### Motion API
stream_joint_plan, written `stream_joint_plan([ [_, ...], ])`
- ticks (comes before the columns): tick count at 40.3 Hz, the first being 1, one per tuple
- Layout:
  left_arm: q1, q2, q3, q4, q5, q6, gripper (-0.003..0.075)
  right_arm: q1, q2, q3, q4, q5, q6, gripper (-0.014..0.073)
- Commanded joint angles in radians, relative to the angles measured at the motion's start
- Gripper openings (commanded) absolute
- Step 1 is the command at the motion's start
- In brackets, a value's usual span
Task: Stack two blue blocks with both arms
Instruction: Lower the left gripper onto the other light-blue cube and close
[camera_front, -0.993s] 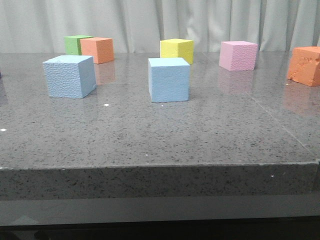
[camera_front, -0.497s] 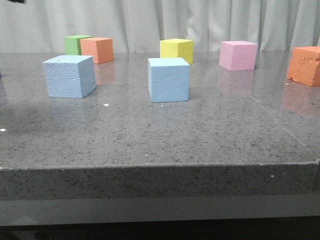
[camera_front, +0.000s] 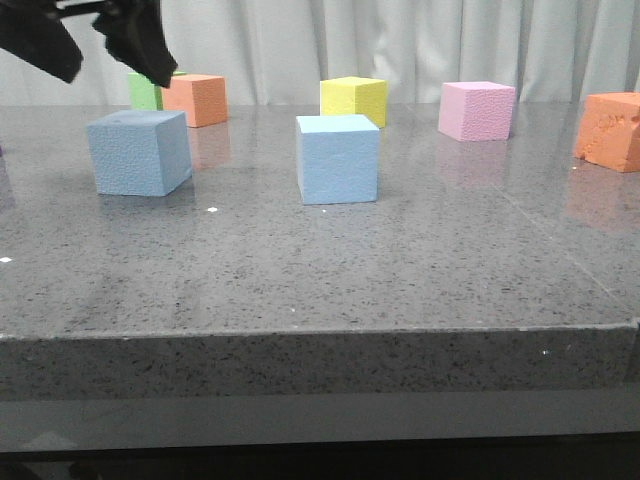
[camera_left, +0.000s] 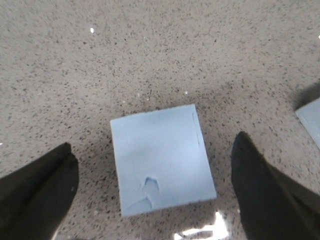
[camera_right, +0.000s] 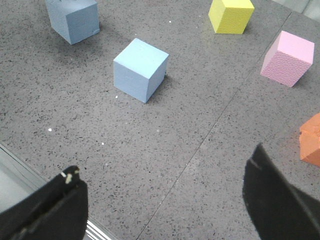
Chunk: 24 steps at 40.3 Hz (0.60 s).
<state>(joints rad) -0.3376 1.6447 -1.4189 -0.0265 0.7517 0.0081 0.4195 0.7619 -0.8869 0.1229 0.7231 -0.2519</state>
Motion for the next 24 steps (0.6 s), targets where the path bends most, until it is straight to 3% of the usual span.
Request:
stream_joint_plan([
  [1,-0.006,0.016,-0.091,-0.008,-0.002,-0.051,0.0607,-0.009,-0.006,-0.022,0.009,-0.073,-0.011,0.0634],
  [20,-0.006,0.182,-0.158,-0.006,0.054,-0.115,0.0603,-0.009,-0.006,-0.022,0.009,-0.073,-0.011,0.0634],
  [24,-0.006,0.182,-0.158,-0.006,0.054,-0.115,0.0537,-0.009,-0.006,-0.022,0.009,-0.073,-0.011,0.0634],
])
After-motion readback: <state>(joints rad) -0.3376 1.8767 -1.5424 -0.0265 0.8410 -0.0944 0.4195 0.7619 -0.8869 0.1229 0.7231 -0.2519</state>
